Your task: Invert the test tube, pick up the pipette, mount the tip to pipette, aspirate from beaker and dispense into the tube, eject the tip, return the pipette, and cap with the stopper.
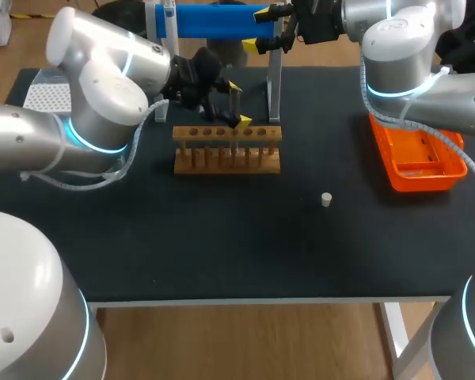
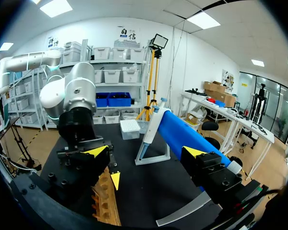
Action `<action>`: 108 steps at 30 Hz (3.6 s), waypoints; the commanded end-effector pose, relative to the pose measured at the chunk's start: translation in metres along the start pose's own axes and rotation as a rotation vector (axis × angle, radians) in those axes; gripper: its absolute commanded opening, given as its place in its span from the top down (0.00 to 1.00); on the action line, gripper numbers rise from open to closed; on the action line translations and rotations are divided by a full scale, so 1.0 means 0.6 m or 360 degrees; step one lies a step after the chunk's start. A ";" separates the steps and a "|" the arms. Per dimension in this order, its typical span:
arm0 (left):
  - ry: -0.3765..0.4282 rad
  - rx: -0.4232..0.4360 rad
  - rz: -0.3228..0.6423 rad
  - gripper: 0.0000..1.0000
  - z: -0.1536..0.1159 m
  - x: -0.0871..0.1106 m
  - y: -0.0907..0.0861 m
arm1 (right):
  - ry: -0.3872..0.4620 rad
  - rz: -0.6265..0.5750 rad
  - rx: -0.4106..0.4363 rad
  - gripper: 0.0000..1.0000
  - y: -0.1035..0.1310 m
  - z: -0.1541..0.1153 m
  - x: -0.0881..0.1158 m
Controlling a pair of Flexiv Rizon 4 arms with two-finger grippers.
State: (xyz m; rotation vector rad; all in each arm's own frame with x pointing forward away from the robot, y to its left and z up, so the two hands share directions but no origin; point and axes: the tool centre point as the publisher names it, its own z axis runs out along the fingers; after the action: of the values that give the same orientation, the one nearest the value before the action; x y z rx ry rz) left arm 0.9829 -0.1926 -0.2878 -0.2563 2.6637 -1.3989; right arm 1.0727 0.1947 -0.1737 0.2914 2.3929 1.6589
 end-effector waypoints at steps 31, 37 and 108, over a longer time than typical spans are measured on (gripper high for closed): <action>0.0057 -0.0005 0.0017 0.00 0.008 0.004 0.008 | -0.0002 0.0000 -0.0001 0.00 0.000 -0.001 0.001; 0.0057 -0.0005 0.0017 0.00 0.008 0.004 0.008 | -0.0002 0.0000 -0.0001 0.00 0.000 -0.001 0.001; 0.0057 -0.0005 0.0017 0.00 0.008 0.004 0.008 | -0.0228 0.0286 0.0301 0.00 -0.416 -0.265 0.347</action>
State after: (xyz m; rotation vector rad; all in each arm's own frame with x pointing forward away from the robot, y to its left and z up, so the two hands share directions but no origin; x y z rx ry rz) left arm 0.9805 -0.1945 -0.2945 -0.2211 2.6879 -1.4107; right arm 0.8164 0.0164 -0.3542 0.6384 2.5032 1.4393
